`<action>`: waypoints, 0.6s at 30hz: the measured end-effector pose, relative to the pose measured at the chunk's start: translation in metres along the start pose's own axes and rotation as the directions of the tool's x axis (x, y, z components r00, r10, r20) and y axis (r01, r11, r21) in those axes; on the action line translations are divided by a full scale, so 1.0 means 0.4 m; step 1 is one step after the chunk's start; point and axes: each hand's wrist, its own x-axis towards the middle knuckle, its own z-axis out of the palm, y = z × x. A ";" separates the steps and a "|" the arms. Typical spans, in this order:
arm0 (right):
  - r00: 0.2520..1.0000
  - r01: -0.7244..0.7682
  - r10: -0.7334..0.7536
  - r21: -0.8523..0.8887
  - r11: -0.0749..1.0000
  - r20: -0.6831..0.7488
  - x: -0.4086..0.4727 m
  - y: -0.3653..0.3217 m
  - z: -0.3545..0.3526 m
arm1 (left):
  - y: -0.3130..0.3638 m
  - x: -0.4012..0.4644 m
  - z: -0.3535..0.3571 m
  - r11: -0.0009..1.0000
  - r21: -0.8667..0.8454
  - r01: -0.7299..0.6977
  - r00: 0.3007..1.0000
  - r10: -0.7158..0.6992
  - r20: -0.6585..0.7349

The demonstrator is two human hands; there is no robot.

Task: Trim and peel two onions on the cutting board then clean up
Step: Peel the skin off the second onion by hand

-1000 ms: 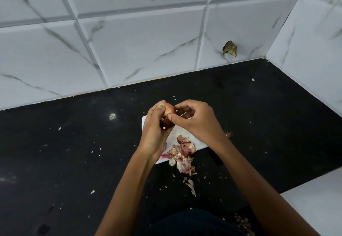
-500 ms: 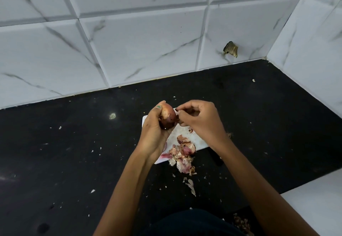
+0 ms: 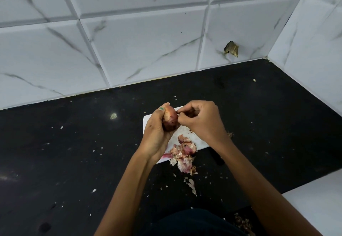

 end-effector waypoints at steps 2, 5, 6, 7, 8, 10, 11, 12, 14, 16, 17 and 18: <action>1.000 0.009 -0.009 0.012 1.000 0.025 0.001 -0.001 -0.002 | 0.000 0.006 -0.001 1.000 0.009 -0.017 1.000 0.017 -0.012; 0.998 0.037 -0.040 0.051 0.998 0.051 -0.006 -0.010 0.001 | -0.002 0.021 -0.010 0.997 0.063 -0.046 0.996 0.050 -0.069; 0.998 0.051 -0.053 0.046 0.998 0.047 -0.009 -0.011 0.005 | -0.004 0.022 -0.011 0.995 0.083 -0.048 0.996 0.054 -0.070; 0.997 0.062 -0.063 0.035 0.997 0.033 -0.011 -0.011 0.010 | -0.008 0.021 -0.012 0.994 0.097 -0.053 0.995 0.060 -0.077; 0.997 0.072 -0.072 0.025 0.997 0.011 -0.012 -0.011 0.015 | -0.013 0.018 -0.009 0.994 0.090 -0.057 0.994 0.065 -0.093; 0.996 0.089 -0.089 0.015 0.996 -0.025 -0.011 -0.008 0.021 | -0.019 0.017 -0.005 0.993 0.095 -0.077 0.986 0.089 -0.138; 0.995 0.094 -0.093 0.016 0.995 -0.030 -0.011 -0.007 0.022 | -0.018 0.017 -0.004 0.991 0.104 -0.083 0.986 0.097 -0.138; 0.995 0.094 -0.093 0.021 0.995 -0.033 -0.010 -0.006 0.022 | -0.014 0.016 -0.004 0.993 0.081 -0.085 0.989 0.094 -0.114; 0.996 0.070 -0.067 0.044 0.997 -0.063 -0.007 0.000 0.017 | -0.010 0.021 -0.005 0.998 -0.004 -0.069 0.990 0.068 -0.120; 0.994 0.026 -0.020 0.053 0.998 -0.110 0.000 0.019 0.010 | -0.002 0.018 -0.004 0.987 -0.162 0.016 0.988 -0.041 -0.151; 0.992 -0.003 0.009 0.047 0.999 -0.126 0.005 0.033 0.007 | 0.003 0.015 -0.003 0.974 -0.217 0.058 0.987 -0.089 -0.136; 0.991 -0.037 0.041 0.035 0.999 -0.129 0.009 0.048 0.005 | 0.003 0.013 -0.003 0.962 -0.257 0.087 0.985 -0.122 -0.123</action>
